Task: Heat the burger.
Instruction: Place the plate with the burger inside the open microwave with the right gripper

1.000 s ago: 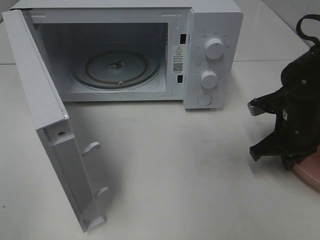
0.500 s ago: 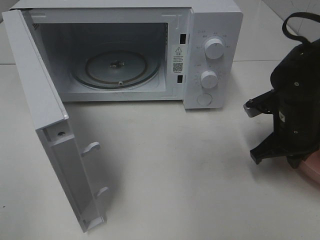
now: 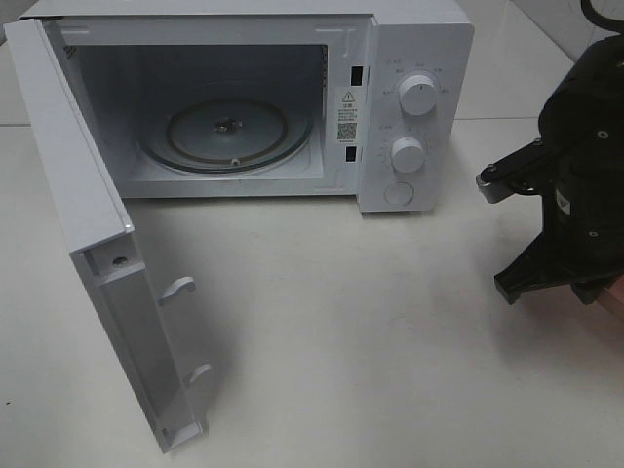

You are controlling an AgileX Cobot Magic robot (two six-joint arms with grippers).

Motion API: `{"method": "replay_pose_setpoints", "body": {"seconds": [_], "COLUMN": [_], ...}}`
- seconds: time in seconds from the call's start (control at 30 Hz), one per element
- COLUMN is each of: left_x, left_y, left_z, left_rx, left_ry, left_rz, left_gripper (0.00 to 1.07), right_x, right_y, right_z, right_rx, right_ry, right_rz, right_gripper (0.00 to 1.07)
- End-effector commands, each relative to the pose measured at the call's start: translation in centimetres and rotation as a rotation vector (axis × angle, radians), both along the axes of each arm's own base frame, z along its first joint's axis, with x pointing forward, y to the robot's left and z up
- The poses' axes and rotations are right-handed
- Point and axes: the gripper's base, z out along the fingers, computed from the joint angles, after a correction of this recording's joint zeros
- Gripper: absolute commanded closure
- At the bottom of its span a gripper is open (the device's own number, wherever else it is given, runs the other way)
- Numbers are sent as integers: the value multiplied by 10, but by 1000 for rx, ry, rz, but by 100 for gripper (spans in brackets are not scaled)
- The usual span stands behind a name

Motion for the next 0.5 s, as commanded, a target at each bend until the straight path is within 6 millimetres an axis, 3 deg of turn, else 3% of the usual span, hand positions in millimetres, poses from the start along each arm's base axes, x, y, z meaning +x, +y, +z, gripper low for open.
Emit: {"method": "replay_pose_setpoints", "body": {"seconds": [0.03, 0.5], "left_x": [-2, -2], "left_y": [0, 0], "left_z": [-1, -1], "left_rx": [-5, -5], "left_ry": [-20, -20], "left_rz": [1, 1], "left_gripper": [9, 9], "right_x": [-6, -32], "right_y": [0, 34], "right_z": [8, 26], "right_rx": [-69, -108], "right_ry": [4, -1], "right_rz": [27, 163], "right_gripper": [107, 107]}}
